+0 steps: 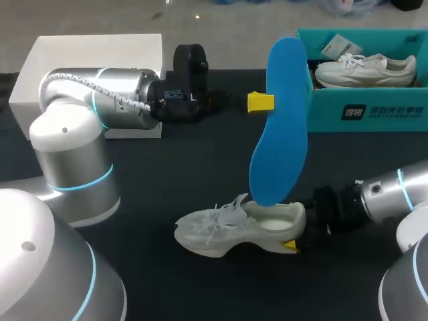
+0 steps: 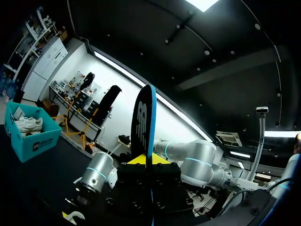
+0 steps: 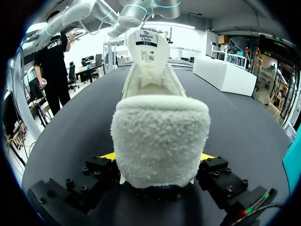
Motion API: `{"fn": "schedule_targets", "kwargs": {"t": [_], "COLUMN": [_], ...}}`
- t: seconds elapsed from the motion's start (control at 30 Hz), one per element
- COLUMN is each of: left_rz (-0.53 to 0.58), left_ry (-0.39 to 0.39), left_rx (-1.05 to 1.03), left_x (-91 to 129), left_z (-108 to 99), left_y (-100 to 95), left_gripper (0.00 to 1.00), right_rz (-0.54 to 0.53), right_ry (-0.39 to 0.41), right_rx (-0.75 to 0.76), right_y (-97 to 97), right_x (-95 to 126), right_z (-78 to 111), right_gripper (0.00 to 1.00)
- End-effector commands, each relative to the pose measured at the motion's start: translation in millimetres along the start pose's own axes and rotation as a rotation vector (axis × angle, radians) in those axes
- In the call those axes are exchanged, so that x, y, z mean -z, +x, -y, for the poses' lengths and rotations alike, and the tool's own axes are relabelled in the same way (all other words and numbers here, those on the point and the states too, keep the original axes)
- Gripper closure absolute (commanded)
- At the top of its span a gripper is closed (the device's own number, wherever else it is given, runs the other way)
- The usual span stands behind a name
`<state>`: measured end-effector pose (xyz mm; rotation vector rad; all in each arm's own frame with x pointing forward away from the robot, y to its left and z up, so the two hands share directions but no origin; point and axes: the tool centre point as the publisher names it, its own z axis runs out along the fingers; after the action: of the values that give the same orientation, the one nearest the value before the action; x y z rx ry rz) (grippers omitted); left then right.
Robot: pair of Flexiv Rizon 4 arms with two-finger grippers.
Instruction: Take the shoe out of the shoebox, open the shoe tongue, remove and reinsert the insole, then place the shoe into the shoebox
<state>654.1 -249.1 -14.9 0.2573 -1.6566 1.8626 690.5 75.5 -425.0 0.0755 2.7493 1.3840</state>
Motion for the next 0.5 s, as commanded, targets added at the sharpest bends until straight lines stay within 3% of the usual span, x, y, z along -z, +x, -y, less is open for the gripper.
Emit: {"fn": "schedule_targets", "kwargs": {"t": [0.03,0.5], "left_rz": [0.013,0.027], "left_ry": [-0.009,0.010], "left_rx": [0.007,0.039], "left_x": [3,21], "left_z": [1,-12], "left_y": [6.1,11.6], "left_gripper": [1.00,1.00], "right_rz": [0.003,0.003], "right_ry": [0.003,0.003], "right_rx": [0.000,0.000], "right_y": [0.6,0.6], "right_x": [-5,-5], "right_z": [2.2,2.2], "right_gripper": [1.00,1.00]}}
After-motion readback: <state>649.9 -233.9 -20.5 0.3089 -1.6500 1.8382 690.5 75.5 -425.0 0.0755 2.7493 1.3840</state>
